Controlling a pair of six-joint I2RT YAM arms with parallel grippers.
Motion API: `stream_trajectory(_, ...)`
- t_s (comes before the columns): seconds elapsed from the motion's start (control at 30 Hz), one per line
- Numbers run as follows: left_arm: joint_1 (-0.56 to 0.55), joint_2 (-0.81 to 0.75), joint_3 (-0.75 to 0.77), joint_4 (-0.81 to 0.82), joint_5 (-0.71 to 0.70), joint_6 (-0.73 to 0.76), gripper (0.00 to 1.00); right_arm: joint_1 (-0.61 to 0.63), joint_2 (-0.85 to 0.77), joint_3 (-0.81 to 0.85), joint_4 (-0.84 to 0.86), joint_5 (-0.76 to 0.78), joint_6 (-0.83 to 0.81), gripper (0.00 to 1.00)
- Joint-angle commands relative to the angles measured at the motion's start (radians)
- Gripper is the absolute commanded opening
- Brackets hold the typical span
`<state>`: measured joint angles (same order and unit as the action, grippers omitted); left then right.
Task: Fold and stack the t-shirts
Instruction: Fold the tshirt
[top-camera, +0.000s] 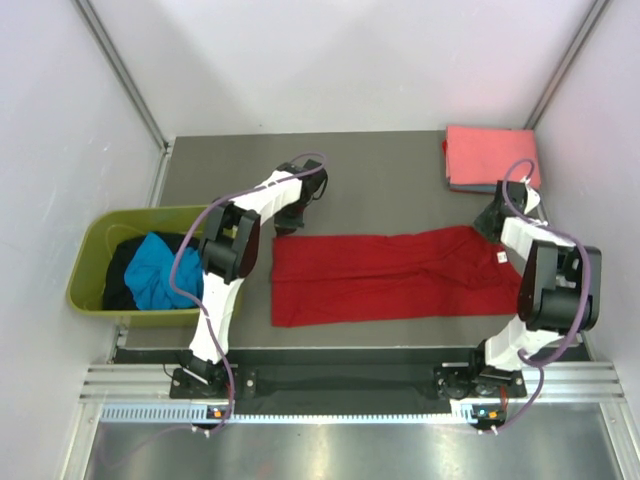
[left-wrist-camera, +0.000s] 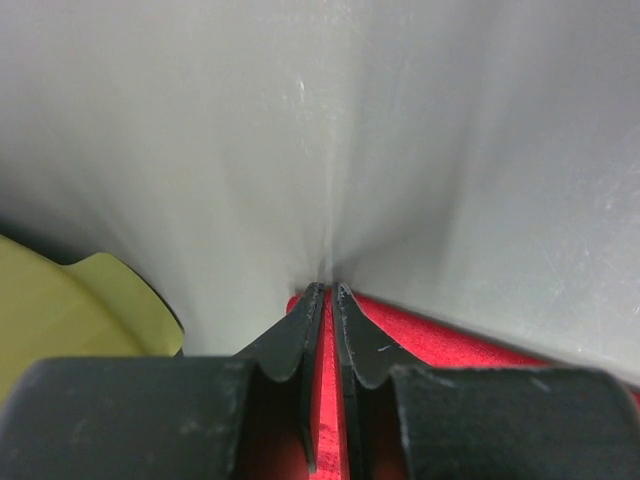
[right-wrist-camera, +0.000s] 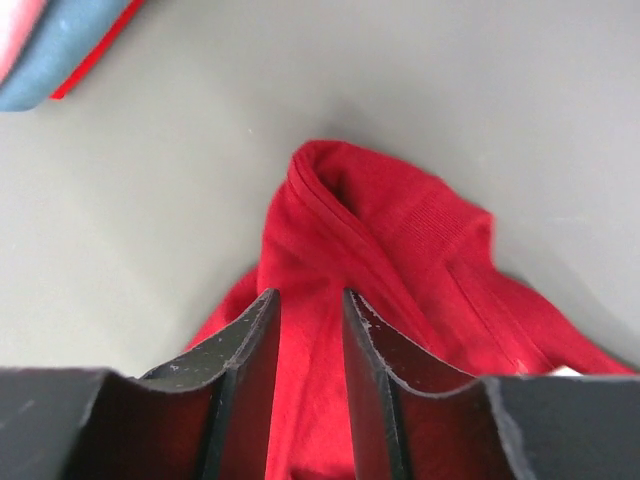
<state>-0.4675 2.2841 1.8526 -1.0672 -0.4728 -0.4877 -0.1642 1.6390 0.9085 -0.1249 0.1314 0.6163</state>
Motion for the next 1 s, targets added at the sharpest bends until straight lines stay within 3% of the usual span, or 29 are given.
stream_trajectory(0.0, 0.017, -0.046, 0.059, -0.013, 0.019, 0.024, 0.13, -0.014, -0.123, 0.078, -0.126, 0.060, -0.038, 0.32)
stream_trajectory(0.2, -0.043, -0.199, 0.108, -0.036, 0.049, 0.058, 0.19, -0.032, -0.270, 0.095, -0.307, 0.033, -0.113, 0.33)
stream_trajectory(0.27, -0.077, -0.265, 0.096, -0.022, 0.148, 0.076, 0.20, -0.034, -0.298, 0.084, -0.367, 0.008, -0.122, 0.33)
stream_trajectory(0.4, -0.126, -0.403, -0.056, 0.082, 0.362, 0.100, 0.20, -0.040, -0.364, 0.029, -0.435, -0.093, -0.106, 0.33)
stream_trajectory(0.57, -0.149, -0.579, -0.268, 0.222, 0.502, 0.098, 0.20, -0.052, -0.412, -0.085, -0.429, -0.162, -0.066, 0.32)
stream_trajectory(0.97, -0.151, -0.689, -0.455, 0.265, 0.448, 0.110, 0.20, -0.189, -0.499, -0.234, -0.437, 0.066, -0.127, 0.25)
